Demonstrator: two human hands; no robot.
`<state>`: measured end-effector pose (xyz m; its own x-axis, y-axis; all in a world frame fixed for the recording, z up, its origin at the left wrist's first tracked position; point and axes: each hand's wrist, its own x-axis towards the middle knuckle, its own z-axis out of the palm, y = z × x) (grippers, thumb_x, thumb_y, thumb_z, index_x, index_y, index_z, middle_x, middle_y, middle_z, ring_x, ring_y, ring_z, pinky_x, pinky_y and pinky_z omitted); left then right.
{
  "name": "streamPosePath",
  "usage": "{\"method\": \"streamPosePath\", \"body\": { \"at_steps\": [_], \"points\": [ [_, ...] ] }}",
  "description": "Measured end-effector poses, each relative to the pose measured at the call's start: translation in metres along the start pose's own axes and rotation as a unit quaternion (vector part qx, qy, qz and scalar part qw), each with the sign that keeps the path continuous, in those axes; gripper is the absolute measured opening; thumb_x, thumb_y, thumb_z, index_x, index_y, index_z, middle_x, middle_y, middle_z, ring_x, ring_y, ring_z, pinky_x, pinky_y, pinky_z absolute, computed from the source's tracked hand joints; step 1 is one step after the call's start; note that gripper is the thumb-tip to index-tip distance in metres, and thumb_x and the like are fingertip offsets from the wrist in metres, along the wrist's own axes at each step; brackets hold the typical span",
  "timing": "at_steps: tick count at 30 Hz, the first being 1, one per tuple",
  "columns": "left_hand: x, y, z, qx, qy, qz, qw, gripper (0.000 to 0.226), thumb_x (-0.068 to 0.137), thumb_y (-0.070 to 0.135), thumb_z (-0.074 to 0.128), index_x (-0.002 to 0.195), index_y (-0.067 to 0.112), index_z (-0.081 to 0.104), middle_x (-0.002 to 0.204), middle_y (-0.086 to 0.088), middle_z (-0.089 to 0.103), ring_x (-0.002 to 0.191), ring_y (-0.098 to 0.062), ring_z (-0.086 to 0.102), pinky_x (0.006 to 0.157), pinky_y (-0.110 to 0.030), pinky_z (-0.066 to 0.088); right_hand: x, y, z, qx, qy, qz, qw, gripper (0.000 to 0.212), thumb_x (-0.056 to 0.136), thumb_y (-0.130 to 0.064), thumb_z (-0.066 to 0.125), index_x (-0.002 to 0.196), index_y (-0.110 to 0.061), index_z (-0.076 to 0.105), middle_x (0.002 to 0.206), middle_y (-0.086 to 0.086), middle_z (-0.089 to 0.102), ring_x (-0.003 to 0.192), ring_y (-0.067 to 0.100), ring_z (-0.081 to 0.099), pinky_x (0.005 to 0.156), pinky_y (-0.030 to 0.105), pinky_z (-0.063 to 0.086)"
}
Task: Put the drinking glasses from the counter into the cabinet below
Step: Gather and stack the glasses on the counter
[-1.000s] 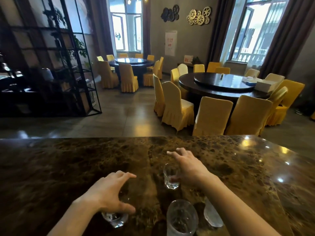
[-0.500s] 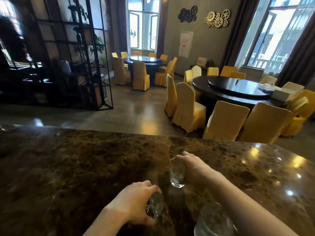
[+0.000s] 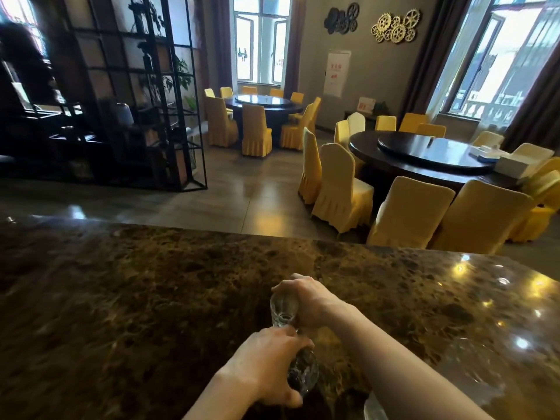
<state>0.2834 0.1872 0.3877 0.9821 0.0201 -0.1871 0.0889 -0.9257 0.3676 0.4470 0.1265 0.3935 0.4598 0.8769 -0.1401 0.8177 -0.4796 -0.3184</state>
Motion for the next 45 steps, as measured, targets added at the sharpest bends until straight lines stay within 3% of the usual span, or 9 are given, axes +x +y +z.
{"method": "streamPosePath", "body": {
  "at_steps": [4,7,11,15,19,24,31,40,45],
  "points": [
    [-0.002,0.004,-0.004,0.017,-0.013,-0.002,1.000,0.088,0.072,0.059,0.079,0.145,0.045,0.033,0.153,0.014,0.036,0.138,-0.015,0.038,0.113,-0.040,0.036,-0.013,-0.004,-0.013,0.028,-0.010,0.000,1.000,0.084,0.077,-0.020,0.086,0.149,-0.036,0.044,0.140,-0.004,0.049,0.133,0.022,0.046,0.106,0.038,0.048],
    [-0.006,0.012,-0.014,0.040,-0.016,-0.002,0.999,0.090,0.073,0.071,0.071,0.147,0.047,0.025,0.154,0.014,0.034,0.140,-0.013,0.035,0.112,-0.041,0.035,-0.050,0.003,-0.050,0.096,0.062,-0.001,0.993,0.077,0.082,-0.029,0.082,0.148,-0.039,0.044,0.142,-0.008,0.049,0.131,0.015,0.049,0.105,0.040,0.050],
    [-0.003,0.054,-0.035,-0.010,0.112,0.055,0.992,0.082,0.068,0.086,0.057,0.140,0.055,0.030,0.137,0.030,0.041,0.128,0.002,0.039,0.105,-0.032,0.038,-0.149,0.056,-0.100,0.094,0.140,-0.003,0.986,0.062,0.083,-0.059,0.070,0.140,-0.048,0.048,0.136,-0.020,0.053,0.122,0.000,0.053,0.098,0.034,0.054],
    [0.028,0.118,-0.030,-0.031,0.081,0.147,0.985,0.095,0.068,0.081,0.065,0.147,0.051,0.023,0.144,0.026,0.036,0.133,0.001,0.032,0.107,-0.031,0.034,-0.239,0.121,-0.118,0.016,0.065,0.095,0.993,0.090,0.065,-0.087,0.061,0.144,-0.049,0.042,0.137,-0.020,0.048,0.127,0.002,0.048,0.106,0.036,0.047],
    [0.054,0.149,-0.005,0.037,0.005,0.147,0.988,0.104,0.070,0.071,0.073,0.154,0.041,0.020,0.149,0.012,0.036,0.136,-0.012,0.034,0.111,-0.038,0.036,-0.270,0.155,-0.105,0.018,-0.025,0.114,0.993,0.102,0.065,-0.073,0.079,0.151,-0.048,0.030,0.142,-0.023,0.037,0.132,0.003,0.040,0.113,0.031,0.038],
    [0.059,0.149,0.005,0.056,-0.004,0.103,0.993,0.088,0.069,0.067,0.076,0.143,0.041,0.037,0.128,0.014,0.049,0.120,-0.014,0.049,0.103,-0.037,0.043,-0.263,0.166,-0.087,0.015,0.017,0.110,0.994,0.090,0.075,-0.043,0.085,0.150,-0.046,0.035,0.134,-0.019,0.041,0.124,0.005,0.045,0.107,0.029,0.044],
    [0.050,0.131,-0.002,0.060,0.042,0.040,0.997,0.088,0.069,0.062,0.079,0.143,0.033,0.041,0.127,0.009,0.052,0.118,-0.017,0.052,0.102,-0.037,0.045,-0.226,0.169,-0.093,-0.007,-0.045,0.089,0.995,0.082,0.071,-0.049,0.081,0.144,-0.050,0.043,0.120,-0.019,0.044,0.113,0.007,0.045,0.096,0.031,0.051],
    [0.049,0.113,-0.001,0.023,0.044,-0.007,0.999,0.087,0.067,0.066,0.078,0.140,0.040,0.039,0.128,0.012,0.051,0.120,-0.018,0.050,0.102,-0.038,0.042,-0.118,0.134,-0.096,-0.011,0.036,0.009,0.999,0.081,0.068,-0.046,0.088,0.139,-0.046,0.049,0.120,-0.013,0.046,0.112,0.012,0.045,0.085,0.024,0.048],
    [0.054,0.109,0.000,0.003,0.040,-0.005,0.999,0.089,0.070,0.065,0.077,0.145,0.042,0.034,0.146,0.014,0.044,0.134,-0.018,0.043,0.111,-0.040,0.035,-0.070,0.112,-0.088,0.025,0.030,-0.010,0.999,0.080,0.070,-0.039,0.090,0.140,-0.042,0.051,0.120,-0.011,0.047,0.114,0.014,0.044,0.084,0.026,0.048]
  ]
}}
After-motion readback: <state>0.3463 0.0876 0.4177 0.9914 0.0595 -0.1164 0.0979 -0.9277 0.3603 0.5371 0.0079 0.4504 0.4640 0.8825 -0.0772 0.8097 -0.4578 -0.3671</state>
